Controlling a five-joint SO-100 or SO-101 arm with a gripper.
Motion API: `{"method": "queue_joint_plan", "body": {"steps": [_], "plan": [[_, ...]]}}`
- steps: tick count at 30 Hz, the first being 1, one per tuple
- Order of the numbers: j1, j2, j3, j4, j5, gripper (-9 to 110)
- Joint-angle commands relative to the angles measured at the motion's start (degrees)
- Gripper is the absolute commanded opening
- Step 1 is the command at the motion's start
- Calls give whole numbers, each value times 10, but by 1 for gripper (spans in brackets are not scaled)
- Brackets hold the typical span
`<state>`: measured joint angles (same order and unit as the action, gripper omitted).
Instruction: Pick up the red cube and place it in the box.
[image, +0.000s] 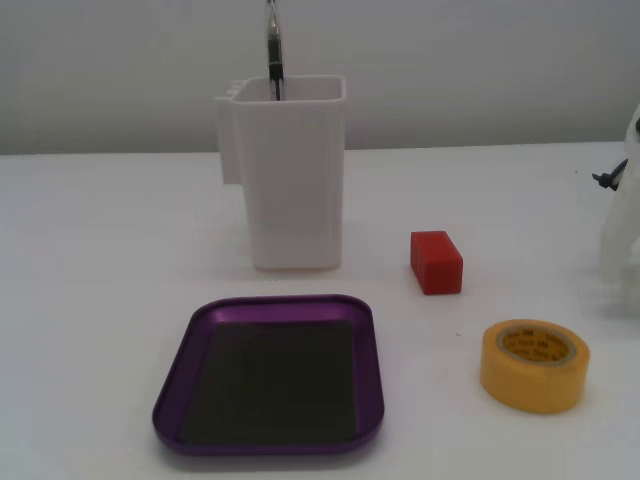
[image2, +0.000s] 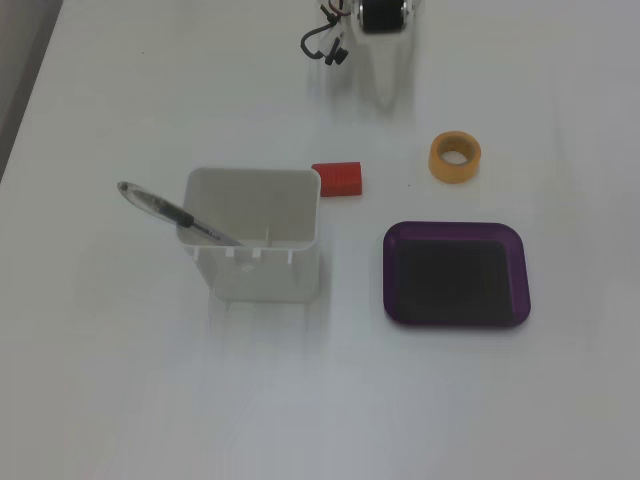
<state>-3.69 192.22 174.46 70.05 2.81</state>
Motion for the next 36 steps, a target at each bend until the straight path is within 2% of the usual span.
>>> {"method": "queue_joint_plan", "body": {"steps": [1,17,29,33,36], "plan": [[-39,56,4,-3,2,0],[-37,56,4,-8,1,0],[-27,55,-4,-67,-7,0],[40,54,-26,-142,-7,0],[89,53,-46,-172,-6,6]]}}
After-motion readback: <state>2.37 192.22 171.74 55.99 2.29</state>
